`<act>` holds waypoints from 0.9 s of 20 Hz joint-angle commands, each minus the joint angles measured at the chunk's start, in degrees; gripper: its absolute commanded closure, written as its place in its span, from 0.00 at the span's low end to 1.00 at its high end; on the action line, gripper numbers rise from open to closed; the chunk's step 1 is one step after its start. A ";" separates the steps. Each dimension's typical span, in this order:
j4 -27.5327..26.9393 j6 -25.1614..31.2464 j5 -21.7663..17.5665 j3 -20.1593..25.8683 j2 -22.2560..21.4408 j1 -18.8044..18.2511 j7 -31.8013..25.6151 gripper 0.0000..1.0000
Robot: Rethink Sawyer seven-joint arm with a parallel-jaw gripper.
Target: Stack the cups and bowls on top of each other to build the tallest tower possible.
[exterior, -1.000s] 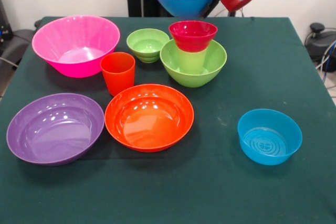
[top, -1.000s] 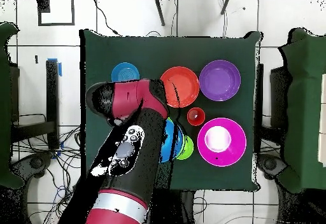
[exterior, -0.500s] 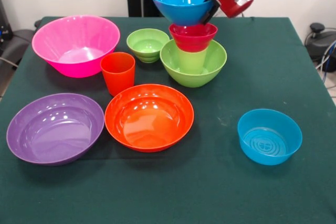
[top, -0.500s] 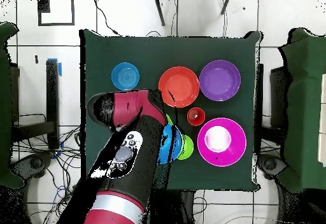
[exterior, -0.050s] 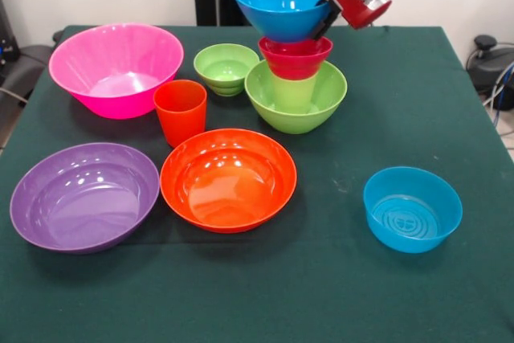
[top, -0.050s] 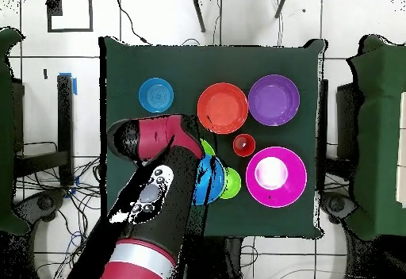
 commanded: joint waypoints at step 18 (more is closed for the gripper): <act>2.23 -6.93 -1.97 4.61 2.96 1.67 2.75 1.00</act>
